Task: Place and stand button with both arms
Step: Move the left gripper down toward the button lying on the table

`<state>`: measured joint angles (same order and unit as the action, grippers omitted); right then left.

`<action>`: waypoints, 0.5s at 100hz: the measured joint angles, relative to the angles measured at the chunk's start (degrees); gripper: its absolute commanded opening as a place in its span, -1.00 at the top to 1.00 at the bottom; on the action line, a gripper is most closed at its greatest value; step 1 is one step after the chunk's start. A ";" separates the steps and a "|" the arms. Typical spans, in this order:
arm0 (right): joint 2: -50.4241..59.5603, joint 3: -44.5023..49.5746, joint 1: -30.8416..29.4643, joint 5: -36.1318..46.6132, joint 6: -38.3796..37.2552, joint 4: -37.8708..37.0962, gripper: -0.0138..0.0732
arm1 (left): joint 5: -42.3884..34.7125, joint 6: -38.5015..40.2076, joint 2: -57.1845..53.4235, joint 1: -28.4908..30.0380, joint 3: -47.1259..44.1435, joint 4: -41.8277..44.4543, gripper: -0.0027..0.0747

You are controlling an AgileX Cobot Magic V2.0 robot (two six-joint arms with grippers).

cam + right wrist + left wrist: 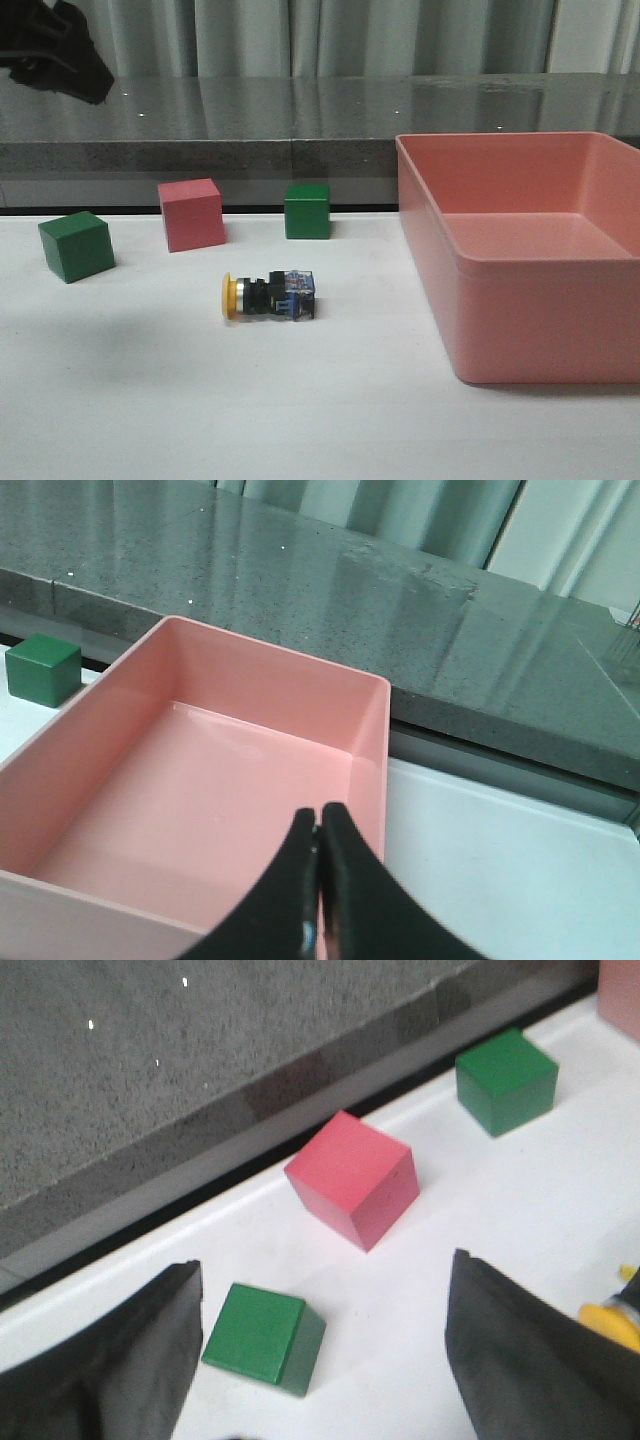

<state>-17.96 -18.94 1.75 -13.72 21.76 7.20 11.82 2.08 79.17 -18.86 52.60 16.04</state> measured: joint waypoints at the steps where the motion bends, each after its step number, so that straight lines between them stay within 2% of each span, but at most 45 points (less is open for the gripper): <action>1: 0.00 0.00 0.00 0.00 0.00 0.00 0.82 | 0.43 -0.55 0.16 0.00 0.17 -0.16 -0.35; 10: 0.00 0.00 0.00 0.00 0.00 0.00 0.82 | 4.82 -5.97 1.67 0.00 1.99 -3.06 -0.35; 21: 0.00 0.00 0.00 0.00 0.00 0.00 0.82 | 8.03 -16.77 2.27 0.00 3.60 -12.41 -0.35; 33: 0.00 0.00 0.00 0.00 0.00 0.00 0.82 | 10.49 -34.47 2.31 0.00 4.90 -27.83 -0.35; 50: 0.00 0.00 0.00 0.00 0.00 0.00 0.82 | 18.72 -65.32 2.31 0.75 5.53 -51.11 -0.35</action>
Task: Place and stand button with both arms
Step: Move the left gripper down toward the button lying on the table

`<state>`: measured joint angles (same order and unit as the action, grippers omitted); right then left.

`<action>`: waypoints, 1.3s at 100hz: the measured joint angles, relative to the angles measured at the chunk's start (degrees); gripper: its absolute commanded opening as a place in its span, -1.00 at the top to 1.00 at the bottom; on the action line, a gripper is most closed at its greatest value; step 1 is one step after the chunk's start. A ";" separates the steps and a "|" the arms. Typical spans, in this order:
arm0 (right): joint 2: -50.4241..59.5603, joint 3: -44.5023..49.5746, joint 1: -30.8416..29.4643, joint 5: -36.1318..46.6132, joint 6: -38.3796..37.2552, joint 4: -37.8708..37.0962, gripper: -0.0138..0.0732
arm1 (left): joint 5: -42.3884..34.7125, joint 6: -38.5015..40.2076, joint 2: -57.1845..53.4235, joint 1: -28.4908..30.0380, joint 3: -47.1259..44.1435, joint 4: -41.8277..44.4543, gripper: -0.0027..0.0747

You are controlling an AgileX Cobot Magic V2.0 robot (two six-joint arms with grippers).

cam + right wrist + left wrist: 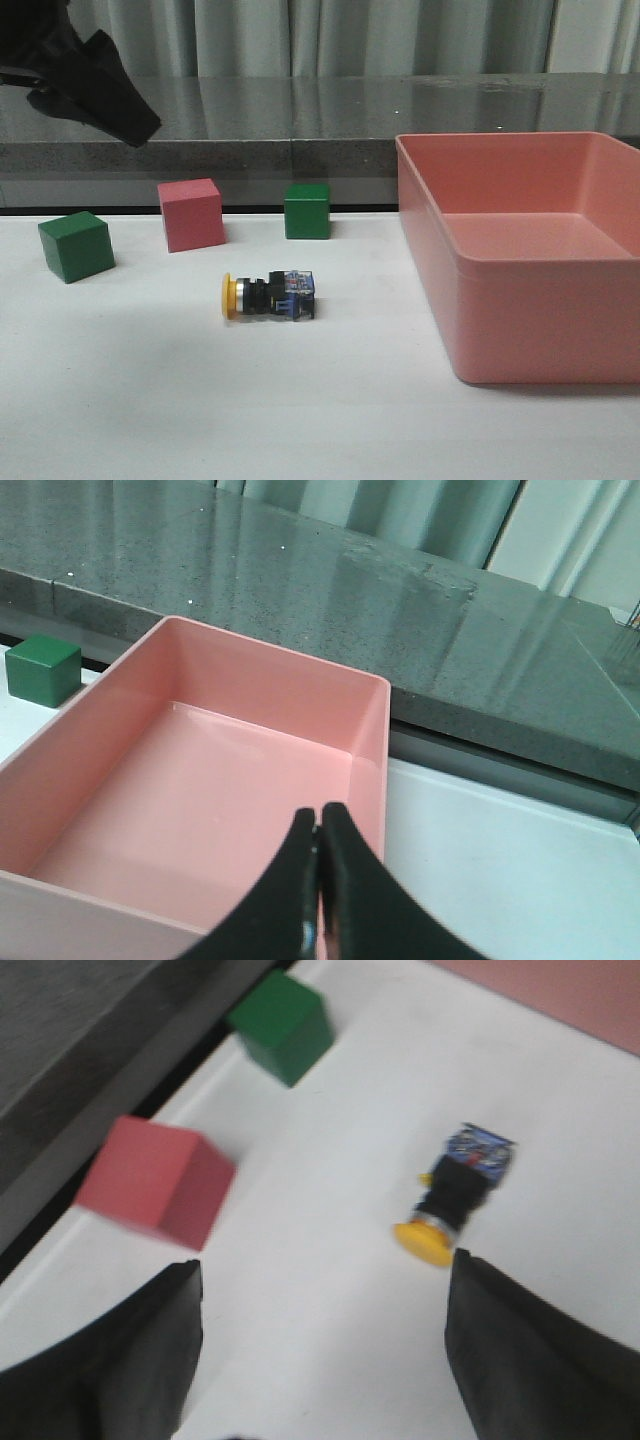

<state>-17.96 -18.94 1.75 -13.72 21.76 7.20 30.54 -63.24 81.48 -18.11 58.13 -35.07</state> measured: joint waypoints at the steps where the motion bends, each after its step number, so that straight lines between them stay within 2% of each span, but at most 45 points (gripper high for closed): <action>1: 0.00 0.00 0.00 0.00 0.00 0.03 0.82 | 0.97 -1.13 0.00 0.03 0.00 -0.82 -0.35; 6: 0.00 0.00 0.00 0.00 0.00 0.03 0.82 | 4.66 -9.12 0.00 1.22 0.00 -7.03 -0.35; 23: 0.00 0.00 0.00 0.00 0.00 0.03 0.82 | 11.37 -27.58 0.48 7.03 0.04 -20.59 -0.35; 44: 0.00 0.00 0.00 0.00 0.00 0.03 0.82 | 22.27 -44.68 6.79 14.12 0.13 -35.50 -0.35; 59: 0.00 0.00 0.00 0.00 0.00 0.13 0.82 | 24.50 -50.31 13.42 15.63 0.27 -40.51 -0.35; 88: 0.00 0.00 0.00 0.00 0.00 0.13 0.82 | 25.32 -52.45 22.45 15.88 0.40 -42.25 -0.35; 107: 0.00 0.00 0.00 0.00 0.00 0.13 0.82 | 29.20 -63.04 26.06 15.88 0.53 -44.00 -0.35; 130: 0.00 0.00 0.00 0.00 0.00 0.13 0.82 | 30.68 -73.07 29.71 15.88 0.57 -50.40 -0.35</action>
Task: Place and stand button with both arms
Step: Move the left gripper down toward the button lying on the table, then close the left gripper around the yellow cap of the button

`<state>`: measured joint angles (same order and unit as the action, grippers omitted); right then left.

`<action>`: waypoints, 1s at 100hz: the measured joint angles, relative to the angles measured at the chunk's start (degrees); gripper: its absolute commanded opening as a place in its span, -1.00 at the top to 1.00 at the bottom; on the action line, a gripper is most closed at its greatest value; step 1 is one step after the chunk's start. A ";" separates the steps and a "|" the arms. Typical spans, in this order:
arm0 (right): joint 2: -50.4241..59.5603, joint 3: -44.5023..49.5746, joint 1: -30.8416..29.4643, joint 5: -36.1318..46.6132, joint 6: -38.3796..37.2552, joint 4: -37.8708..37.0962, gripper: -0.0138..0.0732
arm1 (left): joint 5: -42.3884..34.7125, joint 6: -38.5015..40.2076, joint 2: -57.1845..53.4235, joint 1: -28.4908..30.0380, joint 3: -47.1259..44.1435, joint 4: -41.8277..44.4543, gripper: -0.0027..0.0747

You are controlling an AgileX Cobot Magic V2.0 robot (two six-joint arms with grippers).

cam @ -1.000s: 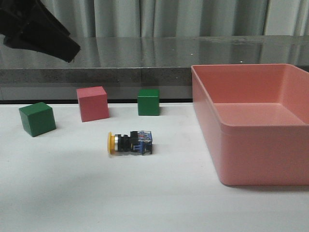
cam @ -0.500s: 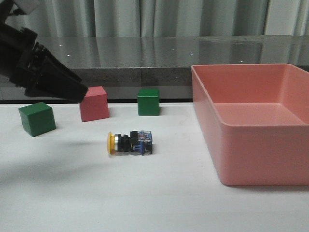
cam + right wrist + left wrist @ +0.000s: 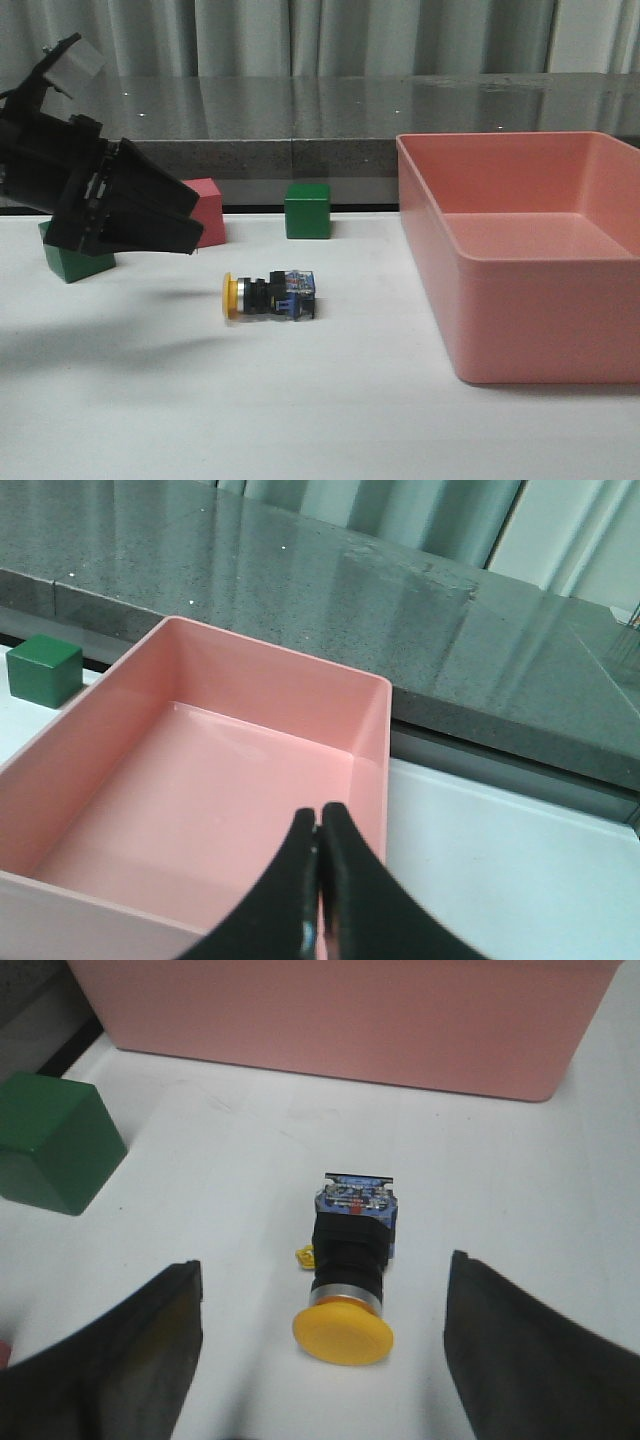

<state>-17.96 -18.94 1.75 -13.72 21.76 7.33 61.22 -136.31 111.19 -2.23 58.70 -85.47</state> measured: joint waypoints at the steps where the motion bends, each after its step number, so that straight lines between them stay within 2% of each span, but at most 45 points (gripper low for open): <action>1: 0.00 0.00 0.00 0.00 0.00 0.00 0.82 | 0.00 -0.53 0.10 0.00 0.00 -0.24 -0.35; 24: 0.00 0.00 0.00 0.00 0.00 0.00 0.82 | 0.21 -9.31 3.78 -2.75 0.00 -4.99 -0.35; 38: 0.00 0.00 0.00 0.00 0.00 0.00 0.82 | 0.36 -12.02 5.99 -4.40 0.00 -6.58 -0.35; 100: 0.00 0.00 0.00 0.00 0.00 0.00 0.82 | 0.59 -14.14 15.39 -4.76 0.40 -14.12 -0.35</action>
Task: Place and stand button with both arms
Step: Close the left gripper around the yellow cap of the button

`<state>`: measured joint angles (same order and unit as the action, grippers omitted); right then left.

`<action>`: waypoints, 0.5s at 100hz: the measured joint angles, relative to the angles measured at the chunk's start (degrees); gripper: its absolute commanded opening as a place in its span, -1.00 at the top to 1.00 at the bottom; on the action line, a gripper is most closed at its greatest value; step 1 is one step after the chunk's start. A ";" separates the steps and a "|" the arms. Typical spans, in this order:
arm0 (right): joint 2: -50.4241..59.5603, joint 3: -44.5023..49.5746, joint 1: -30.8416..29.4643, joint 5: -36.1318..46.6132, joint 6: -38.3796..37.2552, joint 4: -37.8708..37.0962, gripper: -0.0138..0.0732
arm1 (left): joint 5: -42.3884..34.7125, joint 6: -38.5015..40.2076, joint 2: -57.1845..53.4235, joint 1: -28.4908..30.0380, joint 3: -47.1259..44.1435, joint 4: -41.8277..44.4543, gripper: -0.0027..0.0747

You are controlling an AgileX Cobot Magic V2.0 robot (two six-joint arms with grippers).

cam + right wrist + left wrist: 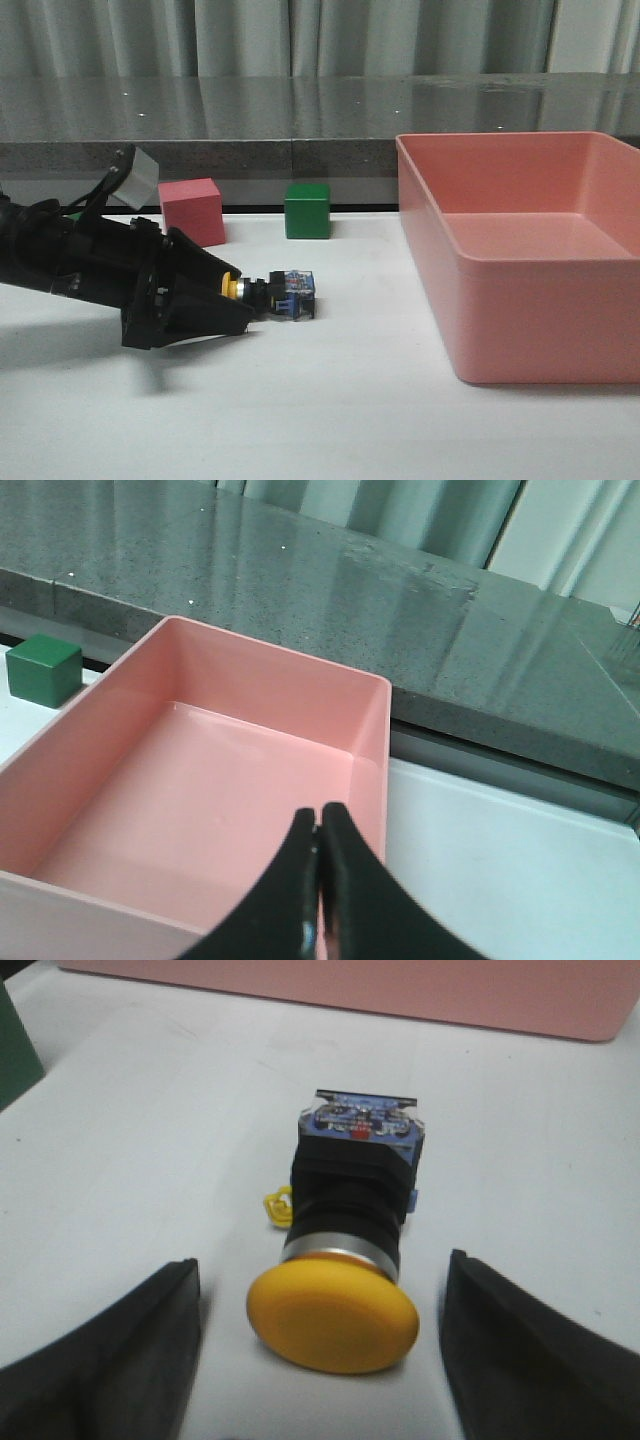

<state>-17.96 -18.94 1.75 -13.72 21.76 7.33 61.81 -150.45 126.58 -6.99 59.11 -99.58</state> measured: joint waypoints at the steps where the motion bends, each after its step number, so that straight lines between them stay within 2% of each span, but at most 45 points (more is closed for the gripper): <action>1: 0.00 0.00 0.00 0.00 0.00 0.00 0.82 | 0.00 0.00 -0.03 0.00 0.00 0.00 -0.34; 6: 0.00 0.00 0.00 0.00 0.00 0.00 0.82 | 0.00 0.00 0.02 -0.02 0.00 0.00 -0.33; 13: 0.00 0.00 0.00 0.00 0.00 0.00 0.82 | 0.00 -0.02 0.02 -0.02 0.09 -0.14 -0.16; 28: 0.00 0.00 0.00 0.00 0.00 0.00 0.82 | 0.72 -0.13 0.02 -0.24 0.09 -0.14 0.55; 38: 0.00 0.00 0.00 0.00 0.00 0.00 0.82 | 2.29 -0.26 0.02 -0.24 0.09 0.53 0.96; 50: 0.00 0.00 0.00 0.00 0.00 0.00 0.82 | 2.56 -0.26 -0.45 -0.24 0.09 2.17 0.98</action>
<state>-17.96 -18.94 1.75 -13.72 21.76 7.33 64.37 -150.71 126.14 -7.23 59.20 -97.41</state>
